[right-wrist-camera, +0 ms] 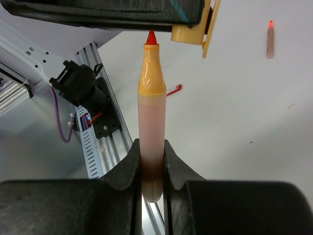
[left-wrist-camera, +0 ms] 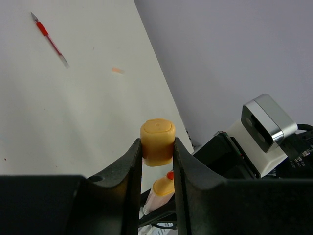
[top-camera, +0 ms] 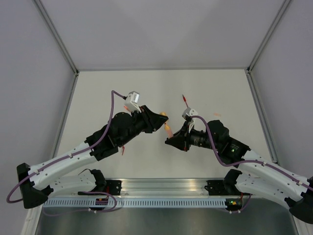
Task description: Insert the pens into the pen caps
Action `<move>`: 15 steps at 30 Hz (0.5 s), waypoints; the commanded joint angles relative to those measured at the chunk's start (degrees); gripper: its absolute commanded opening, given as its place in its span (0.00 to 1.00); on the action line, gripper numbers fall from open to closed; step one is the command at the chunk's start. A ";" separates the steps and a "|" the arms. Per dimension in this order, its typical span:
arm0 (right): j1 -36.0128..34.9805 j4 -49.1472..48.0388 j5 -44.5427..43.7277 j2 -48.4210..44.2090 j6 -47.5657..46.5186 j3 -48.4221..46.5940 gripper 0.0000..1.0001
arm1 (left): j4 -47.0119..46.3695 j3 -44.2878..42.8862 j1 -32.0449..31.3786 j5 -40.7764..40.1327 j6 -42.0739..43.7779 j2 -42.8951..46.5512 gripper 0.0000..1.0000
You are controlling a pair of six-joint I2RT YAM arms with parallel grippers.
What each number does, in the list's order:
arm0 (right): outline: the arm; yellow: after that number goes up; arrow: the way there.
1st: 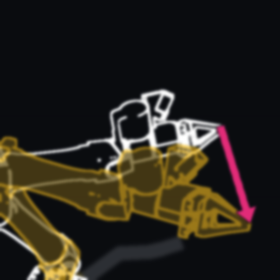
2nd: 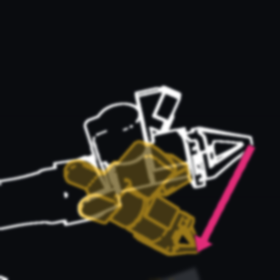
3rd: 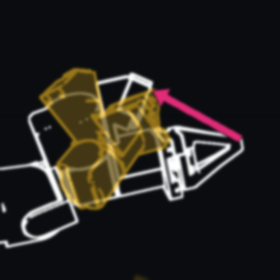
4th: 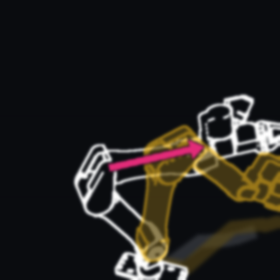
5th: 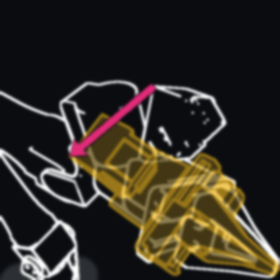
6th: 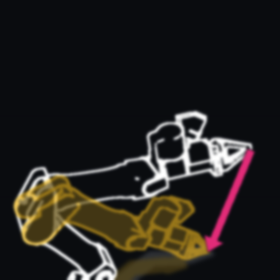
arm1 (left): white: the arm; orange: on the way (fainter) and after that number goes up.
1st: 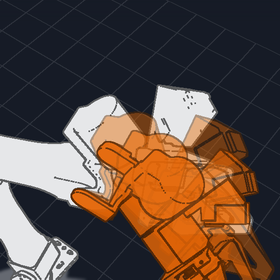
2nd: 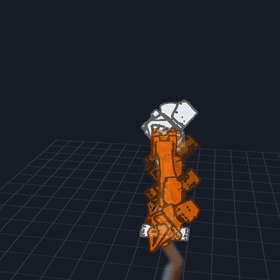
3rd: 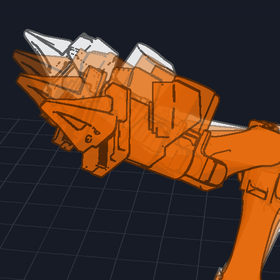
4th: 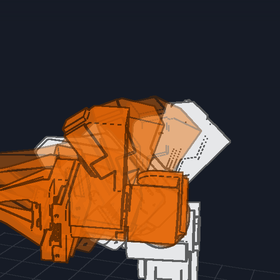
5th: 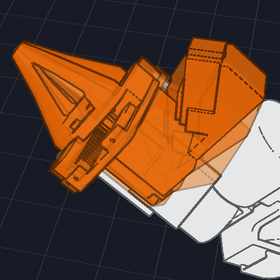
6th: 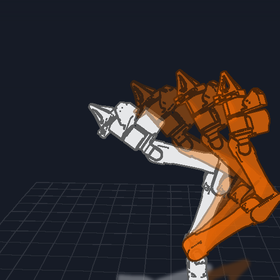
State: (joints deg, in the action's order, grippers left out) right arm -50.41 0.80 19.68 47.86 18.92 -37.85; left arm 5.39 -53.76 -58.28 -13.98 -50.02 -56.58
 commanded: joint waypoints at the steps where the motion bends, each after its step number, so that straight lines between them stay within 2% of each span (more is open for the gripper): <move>1: -0.12 -2.82 0.53 -0.48 0.59 -0.21 0.00 | -2.49 1.20 -0.34 0.97 -1.57 1.47 0.02; 15: -0.12 -2.91 2.11 0.04 0.68 -0.30 0.00 | -2.14 0.76 -0.34 0.71 -2.01 3.05 0.02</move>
State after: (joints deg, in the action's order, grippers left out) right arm -50.41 0.78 20.10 47.86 19.29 -37.80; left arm 5.37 -52.40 -58.28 -13.52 -50.61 -54.33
